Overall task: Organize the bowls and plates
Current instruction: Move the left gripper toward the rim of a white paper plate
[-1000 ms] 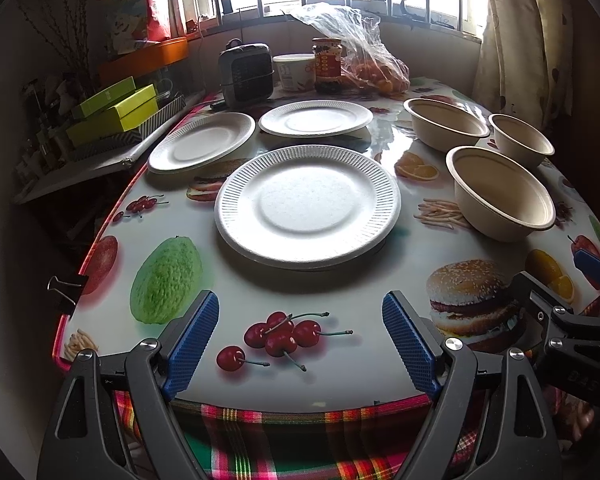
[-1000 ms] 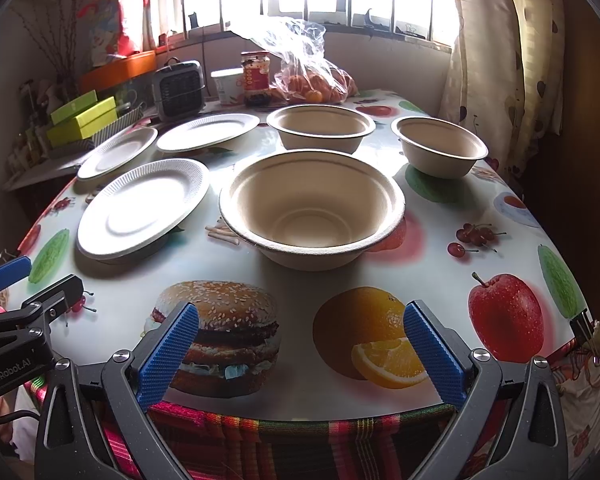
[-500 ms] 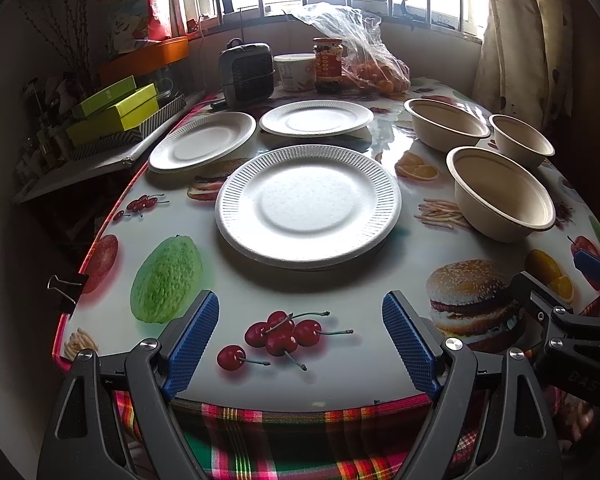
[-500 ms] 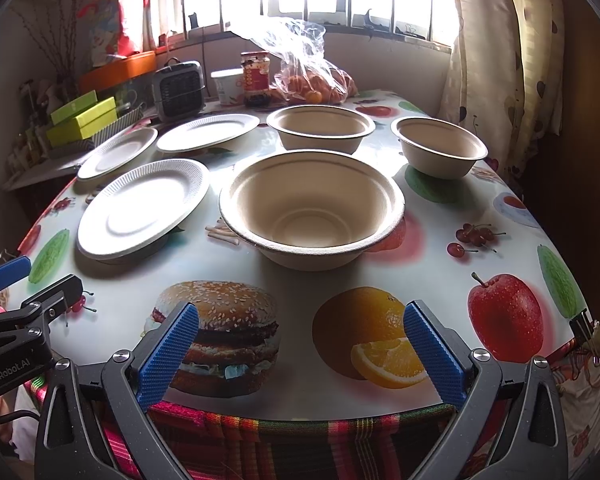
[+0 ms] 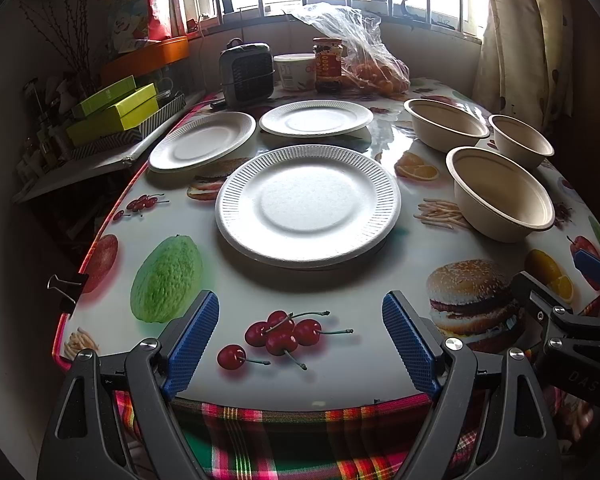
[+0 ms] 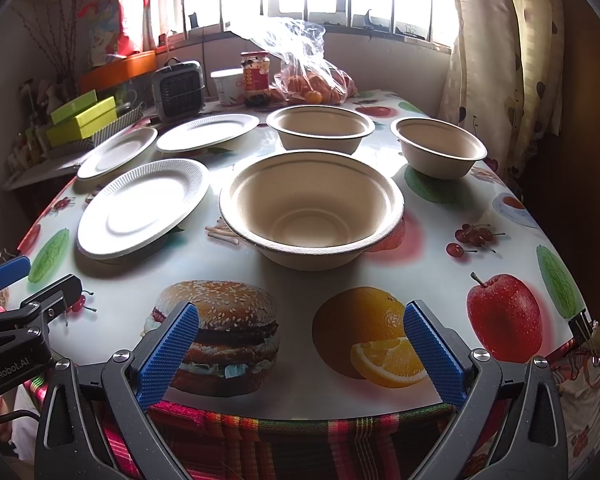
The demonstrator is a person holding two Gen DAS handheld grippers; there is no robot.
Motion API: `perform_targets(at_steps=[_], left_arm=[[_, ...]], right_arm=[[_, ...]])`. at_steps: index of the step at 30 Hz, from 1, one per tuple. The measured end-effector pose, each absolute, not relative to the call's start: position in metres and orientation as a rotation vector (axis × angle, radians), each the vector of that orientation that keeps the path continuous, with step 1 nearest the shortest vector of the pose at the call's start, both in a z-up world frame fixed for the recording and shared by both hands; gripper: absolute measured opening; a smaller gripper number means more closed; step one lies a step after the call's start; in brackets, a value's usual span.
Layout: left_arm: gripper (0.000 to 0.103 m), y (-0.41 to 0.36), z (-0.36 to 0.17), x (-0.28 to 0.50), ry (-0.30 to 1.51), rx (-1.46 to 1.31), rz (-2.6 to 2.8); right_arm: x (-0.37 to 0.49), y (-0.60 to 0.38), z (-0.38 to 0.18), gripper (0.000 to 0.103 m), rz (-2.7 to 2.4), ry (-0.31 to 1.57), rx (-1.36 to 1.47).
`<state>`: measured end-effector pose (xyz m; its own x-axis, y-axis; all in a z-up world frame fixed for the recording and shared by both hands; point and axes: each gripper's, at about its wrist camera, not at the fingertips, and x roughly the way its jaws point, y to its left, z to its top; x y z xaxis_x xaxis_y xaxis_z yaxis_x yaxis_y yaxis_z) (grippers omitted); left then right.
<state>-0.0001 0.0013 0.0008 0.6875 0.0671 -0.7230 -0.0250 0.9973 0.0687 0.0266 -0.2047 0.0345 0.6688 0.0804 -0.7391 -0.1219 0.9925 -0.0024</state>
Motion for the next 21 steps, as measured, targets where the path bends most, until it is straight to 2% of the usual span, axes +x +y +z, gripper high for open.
perform_targets(at_steps=[10,21], left_arm=[[0.084,0.005,0.003,0.002,0.808,0.046,0.05],[0.084,0.057,0.028,0.02,0.785,-0.057,0.062]], right_arm=[[0.028,-0.204,0.039,0.103,0.132,0.811,-0.052],[0.056,-0.185,0.096,0.103,0.299,0.699,-0.052]])
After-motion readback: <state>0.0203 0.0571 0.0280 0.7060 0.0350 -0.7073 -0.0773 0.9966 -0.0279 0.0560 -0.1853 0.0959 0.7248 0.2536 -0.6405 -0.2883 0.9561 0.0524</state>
